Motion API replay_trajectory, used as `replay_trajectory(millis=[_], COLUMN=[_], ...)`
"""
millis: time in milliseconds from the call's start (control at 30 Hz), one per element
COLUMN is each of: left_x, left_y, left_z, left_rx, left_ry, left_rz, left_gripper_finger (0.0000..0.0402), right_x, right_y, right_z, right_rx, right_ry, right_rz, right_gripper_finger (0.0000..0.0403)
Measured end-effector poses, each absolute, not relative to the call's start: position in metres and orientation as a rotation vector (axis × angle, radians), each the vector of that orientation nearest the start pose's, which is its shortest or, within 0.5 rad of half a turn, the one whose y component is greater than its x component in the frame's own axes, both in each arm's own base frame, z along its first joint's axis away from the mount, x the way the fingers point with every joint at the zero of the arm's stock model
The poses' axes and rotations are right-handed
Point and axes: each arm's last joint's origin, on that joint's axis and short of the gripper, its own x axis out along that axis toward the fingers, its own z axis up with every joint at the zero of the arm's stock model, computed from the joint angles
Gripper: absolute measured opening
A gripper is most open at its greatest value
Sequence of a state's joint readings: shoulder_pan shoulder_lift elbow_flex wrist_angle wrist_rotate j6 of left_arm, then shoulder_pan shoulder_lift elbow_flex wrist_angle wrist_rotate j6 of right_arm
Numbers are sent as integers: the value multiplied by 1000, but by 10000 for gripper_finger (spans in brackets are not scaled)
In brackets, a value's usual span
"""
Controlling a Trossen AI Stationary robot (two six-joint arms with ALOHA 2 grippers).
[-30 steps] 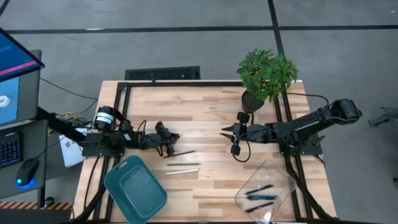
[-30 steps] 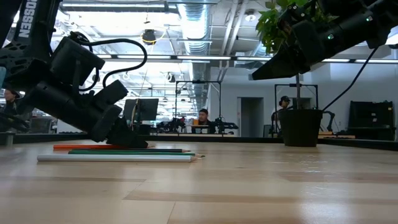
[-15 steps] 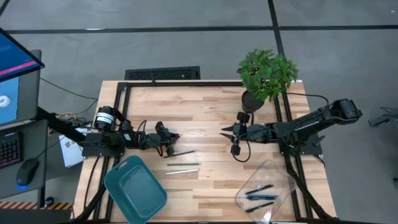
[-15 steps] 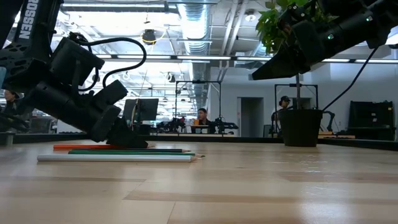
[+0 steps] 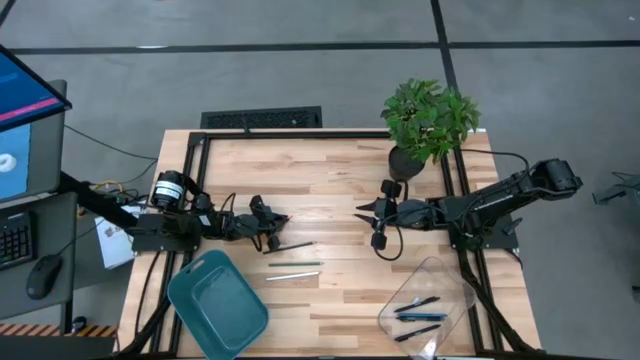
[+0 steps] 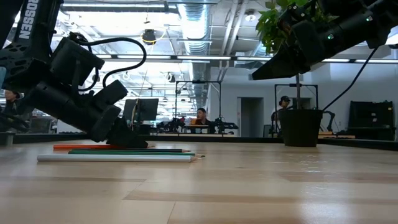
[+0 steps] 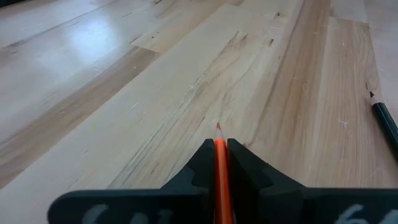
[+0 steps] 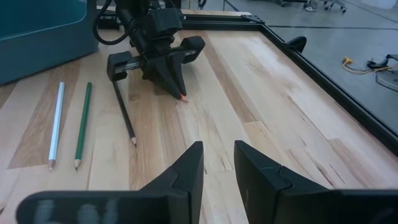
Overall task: Sort pens & pencils
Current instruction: Put the orange pencil in the blue bin
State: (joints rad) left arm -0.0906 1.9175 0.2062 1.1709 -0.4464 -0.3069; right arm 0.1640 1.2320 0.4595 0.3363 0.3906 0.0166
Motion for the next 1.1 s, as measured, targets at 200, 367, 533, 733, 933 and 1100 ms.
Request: replay_trajectory(millis=[200,367,533,733,933,1100], left_x=[216,216,216,216,217,217], left_y=[-7,-7,-7,-7,-7,-7], left_z=[53,53,53,53,55,55], left_rx=[-153,-153,-153,-146,-146,-151], left_ry=[463,463,462,463,443,440], left_rz=[423,423,423,421,413,408], left_gripper_finger=[10,10,10,10,11,11], right_x=[234,234,234,234,234,234], right_y=[28,27,27,28,27,28], right_z=[185,185,185,185,185,185], right_rx=[-103,-103,-103,-103,-102,-103], right_ry=[419,419,419,419,418,418], right_rz=[-226,-227,-227,-227,-227,-227], right_gripper_finger=[113,113,113,113,113,113])
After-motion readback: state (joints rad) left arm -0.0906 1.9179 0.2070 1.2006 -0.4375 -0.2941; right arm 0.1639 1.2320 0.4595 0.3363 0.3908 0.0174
